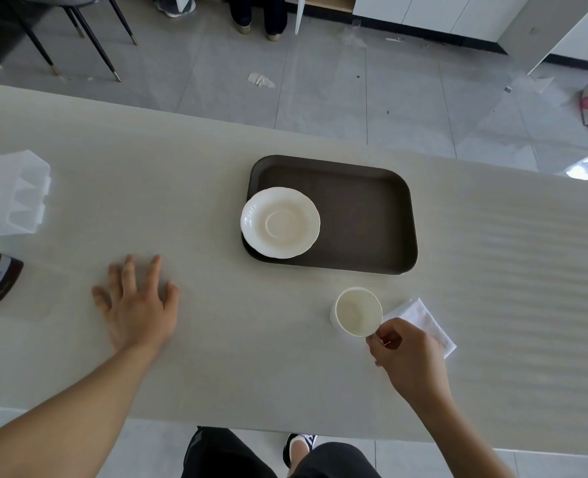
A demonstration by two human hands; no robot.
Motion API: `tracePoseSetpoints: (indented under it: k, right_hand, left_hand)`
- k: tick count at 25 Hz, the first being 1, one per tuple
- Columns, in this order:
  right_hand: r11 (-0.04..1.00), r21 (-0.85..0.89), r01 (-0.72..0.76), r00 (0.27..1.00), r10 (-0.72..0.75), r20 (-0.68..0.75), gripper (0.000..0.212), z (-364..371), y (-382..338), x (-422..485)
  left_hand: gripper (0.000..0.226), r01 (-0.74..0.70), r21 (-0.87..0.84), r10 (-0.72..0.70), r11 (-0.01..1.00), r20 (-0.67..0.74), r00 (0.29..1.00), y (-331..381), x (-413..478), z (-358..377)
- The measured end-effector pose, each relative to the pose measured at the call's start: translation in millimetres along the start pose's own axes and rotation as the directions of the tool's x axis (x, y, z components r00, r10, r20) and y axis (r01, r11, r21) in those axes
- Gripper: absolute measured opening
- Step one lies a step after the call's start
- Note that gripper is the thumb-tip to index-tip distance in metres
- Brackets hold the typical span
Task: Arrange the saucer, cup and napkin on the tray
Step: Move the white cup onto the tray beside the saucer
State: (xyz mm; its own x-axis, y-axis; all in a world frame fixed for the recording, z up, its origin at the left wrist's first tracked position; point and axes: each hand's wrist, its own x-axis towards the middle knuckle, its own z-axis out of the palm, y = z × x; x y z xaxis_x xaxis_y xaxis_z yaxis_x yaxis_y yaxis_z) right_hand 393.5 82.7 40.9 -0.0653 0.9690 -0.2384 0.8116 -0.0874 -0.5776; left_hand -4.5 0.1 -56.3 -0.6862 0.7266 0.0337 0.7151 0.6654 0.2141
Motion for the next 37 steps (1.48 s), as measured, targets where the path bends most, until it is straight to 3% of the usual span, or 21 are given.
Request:
tracePoseSetpoints:
  k: [4, 8, 12, 18, 23, 37]
  right_hand:
    - [0.977, -0.100, 0.188, 0.981, -0.191, -0.028, 0.010, -15, -8, 14]
    - [0.905, -0.152, 0.397, 0.911, -0.408, -0.054, 0.009, -36, -31, 61]
    - [0.841, -0.218, 0.496, 0.856, -0.516, -0.043, 0.005, -47, -53, 125]
    - [0.851, -0.213, 0.480, 0.877, -0.464, 0.124, 0.005, -42, -61, 173]
    - [0.882, -0.178, 0.437, 0.895, -0.407, 0.180, 0.007, -39, -63, 191]
    - [0.848, -0.207, 0.489, 0.871, -0.458, 0.181, 0.011, -29, -67, 208]
  left_hand:
    - [0.064, -0.014, 0.008, 0.014, 1.000, -0.012, 1.000, -2, -1, 2]
    - [0.064, -0.002, 0.013, 0.002, 1.000, 0.004, 1.000, 0, -2, 2]
    - [0.064, -0.005, 0.004, 0.005, 1.000, -0.010, 1.000, 0, -1, 1]
    - [0.063, -0.013, -0.001, 0.013, 1.000, -0.035, 0.999, 0, -2, 1]
    - [0.062, -0.017, 0.008, 0.017, 1.000, -0.045, 0.999, -1, -1, 1]
    - [0.062, -0.009, 0.016, 0.010, 1.000, -0.034, 0.999, -2, 0, 3]
